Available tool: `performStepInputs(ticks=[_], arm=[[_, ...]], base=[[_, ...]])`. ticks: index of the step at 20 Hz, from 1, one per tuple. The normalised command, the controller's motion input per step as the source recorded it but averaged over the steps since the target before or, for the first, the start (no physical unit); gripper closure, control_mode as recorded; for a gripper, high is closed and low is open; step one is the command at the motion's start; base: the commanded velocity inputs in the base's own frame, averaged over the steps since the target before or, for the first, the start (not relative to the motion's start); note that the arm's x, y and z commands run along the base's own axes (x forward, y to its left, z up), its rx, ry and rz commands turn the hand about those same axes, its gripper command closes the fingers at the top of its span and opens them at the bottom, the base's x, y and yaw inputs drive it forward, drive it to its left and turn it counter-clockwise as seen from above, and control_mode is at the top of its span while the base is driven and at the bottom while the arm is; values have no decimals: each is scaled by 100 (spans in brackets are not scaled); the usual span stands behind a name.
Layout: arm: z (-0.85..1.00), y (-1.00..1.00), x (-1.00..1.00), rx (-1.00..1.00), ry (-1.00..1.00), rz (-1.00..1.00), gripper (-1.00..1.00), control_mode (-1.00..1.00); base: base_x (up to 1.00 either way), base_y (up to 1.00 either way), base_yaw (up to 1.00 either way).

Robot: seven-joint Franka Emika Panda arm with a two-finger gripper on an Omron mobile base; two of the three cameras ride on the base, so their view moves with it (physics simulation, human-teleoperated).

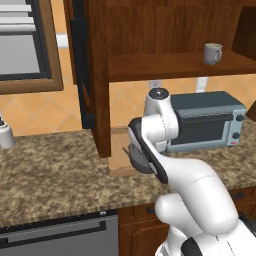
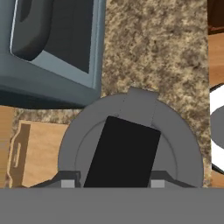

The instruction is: Pick the kettle from the counter and place it on the tray. Then pick the mug from the cabinet and place it on the tray. Then close the cabinet doors.

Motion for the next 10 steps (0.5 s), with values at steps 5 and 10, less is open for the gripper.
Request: performStepInputs(ticks=[5,10], arm=[[0,34,20,0,-2,-9,100,-100],[0,24,25,0,-7,-7,100,-100]], base=[[0,0,0],[0,0,0]])
